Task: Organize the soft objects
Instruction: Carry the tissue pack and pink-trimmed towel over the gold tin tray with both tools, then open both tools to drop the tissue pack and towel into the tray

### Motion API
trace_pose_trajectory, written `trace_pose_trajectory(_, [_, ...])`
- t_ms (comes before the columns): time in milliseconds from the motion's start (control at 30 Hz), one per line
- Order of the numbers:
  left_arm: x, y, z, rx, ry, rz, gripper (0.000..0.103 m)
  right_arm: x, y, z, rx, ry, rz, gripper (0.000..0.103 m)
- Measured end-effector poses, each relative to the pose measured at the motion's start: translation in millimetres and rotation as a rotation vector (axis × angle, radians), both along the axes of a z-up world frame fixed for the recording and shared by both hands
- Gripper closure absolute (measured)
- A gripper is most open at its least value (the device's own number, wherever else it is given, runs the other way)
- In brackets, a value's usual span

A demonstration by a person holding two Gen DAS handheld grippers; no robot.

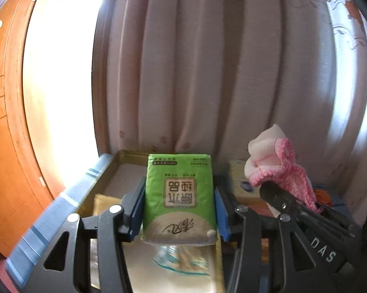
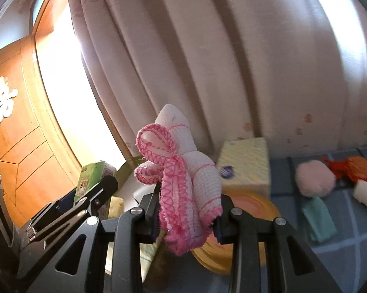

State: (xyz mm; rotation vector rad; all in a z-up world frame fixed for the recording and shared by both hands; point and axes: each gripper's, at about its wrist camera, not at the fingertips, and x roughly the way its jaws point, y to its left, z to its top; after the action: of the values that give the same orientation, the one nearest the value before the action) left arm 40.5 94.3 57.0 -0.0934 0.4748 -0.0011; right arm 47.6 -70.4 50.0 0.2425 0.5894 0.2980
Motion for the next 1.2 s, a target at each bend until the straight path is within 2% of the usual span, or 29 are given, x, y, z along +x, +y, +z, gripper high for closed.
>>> trace_pose_trajectory(100, [16.9,14.0,6.0,0.031,0.011,0.035,0.055,19.1,16.5,3.4,-0.002,0.008,0.011,0.068])
trace_pose_trajectory(267, [56.0,39.8,5.6,0.086,0.075,0.087,0.055,55.7,44.6,1.4,-0.019,0.043,0.031,0.068])
trace_pose_trajectory(367, [82.5,52.1,0.8,0.112,0.135,0.110,0.055,78.5,59.3,-2.1,-0.053,0.071,0.035,0.068])
trace_pose_trajectory(467, [101.8,59.0,-7.1,0.146,0.192,0.116,0.055,101.4,67.4,-8.3,-0.037,0.130,0.045,0.068])
trace_pose_trajectory(767, [147.0,73.4,-38.9,0.159,0.385,0.126,0.053,140.3,95.0,-24.7,-0.079,0.269,0.084,0.067])
trace_pose_trajectory(833, [151.1,74.2,-44.4,0.140,0.416,0.121,0.047,143.8,97.9,-28.6,-0.084,0.292,0.087,0.064])
trace_pose_trajectory(900, [154.8,72.5,-49.0,0.143,0.447,0.122,0.019,153.5,101.6,-33.3,-0.073,0.319,0.103,0.059])
trace_pose_trajectory(967, [154.8,67.9,-48.9,0.167,0.440,0.111,0.006,160.0,101.5,-37.6,-0.049,0.344,0.125,0.035])
trace_pose_trajectory(1033, [151.6,64.6,-45.5,0.183,0.426,0.112,0.004,159.6,98.4,-36.4,-0.010,0.346,0.141,0.028])
trace_pose_trajectory(1200, [137.3,60.4,-36.6,0.161,0.398,0.125,0.001,143.3,85.6,-21.5,0.059,0.288,0.160,0.024])
